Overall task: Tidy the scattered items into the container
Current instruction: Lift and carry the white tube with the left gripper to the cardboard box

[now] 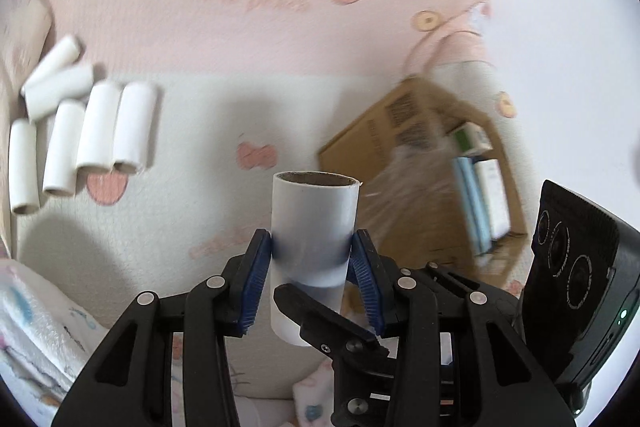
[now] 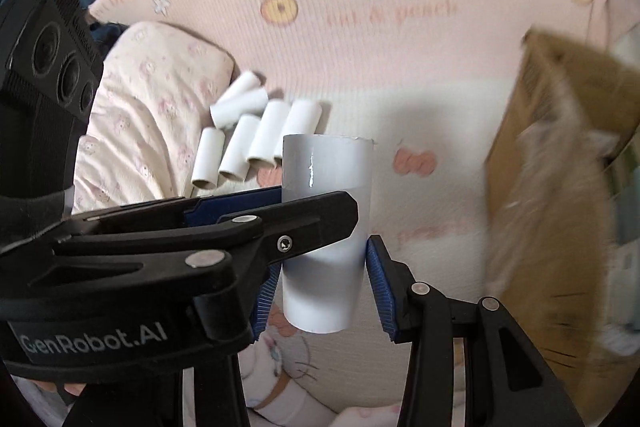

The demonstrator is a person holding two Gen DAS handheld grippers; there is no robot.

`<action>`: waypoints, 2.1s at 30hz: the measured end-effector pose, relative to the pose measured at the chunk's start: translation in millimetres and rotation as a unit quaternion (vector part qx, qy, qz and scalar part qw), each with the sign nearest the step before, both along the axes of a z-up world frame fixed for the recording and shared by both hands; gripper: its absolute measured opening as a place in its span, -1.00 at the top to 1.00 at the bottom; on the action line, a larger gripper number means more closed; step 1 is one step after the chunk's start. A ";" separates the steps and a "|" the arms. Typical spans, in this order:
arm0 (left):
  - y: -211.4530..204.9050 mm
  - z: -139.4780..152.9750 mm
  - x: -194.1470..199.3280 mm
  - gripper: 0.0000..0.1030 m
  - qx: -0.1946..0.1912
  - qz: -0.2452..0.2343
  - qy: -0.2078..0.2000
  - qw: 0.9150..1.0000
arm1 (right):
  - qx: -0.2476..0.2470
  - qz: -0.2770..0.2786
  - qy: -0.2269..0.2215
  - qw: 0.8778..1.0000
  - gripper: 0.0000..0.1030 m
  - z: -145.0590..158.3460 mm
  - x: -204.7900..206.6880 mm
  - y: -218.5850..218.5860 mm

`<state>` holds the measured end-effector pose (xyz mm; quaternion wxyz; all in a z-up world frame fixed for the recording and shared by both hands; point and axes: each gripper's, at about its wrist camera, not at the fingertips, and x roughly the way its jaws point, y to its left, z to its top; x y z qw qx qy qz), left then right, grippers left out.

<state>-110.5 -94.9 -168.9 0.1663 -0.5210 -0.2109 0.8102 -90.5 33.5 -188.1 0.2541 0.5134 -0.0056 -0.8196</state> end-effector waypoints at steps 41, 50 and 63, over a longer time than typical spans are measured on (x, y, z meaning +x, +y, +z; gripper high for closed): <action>255.9 16.5 -86.9 0.11 -0.111 -0.191 -0.021 0.975 | -0.093 -0.174 -0.080 0.977 0.21 10.4 -62.8 239.0; 242.3 -21.7 -116.3 0.13 -0.106 -0.146 -0.101 0.978 | -0.038 -0.171 -0.092 0.980 0.21 -5.7 -69.7 246.5; 252.3 -82.4 -154.0 0.14 -0.113 -0.116 -0.217 0.963 | 0.008 -0.208 -0.062 0.976 0.21 18.8 -56.9 279.5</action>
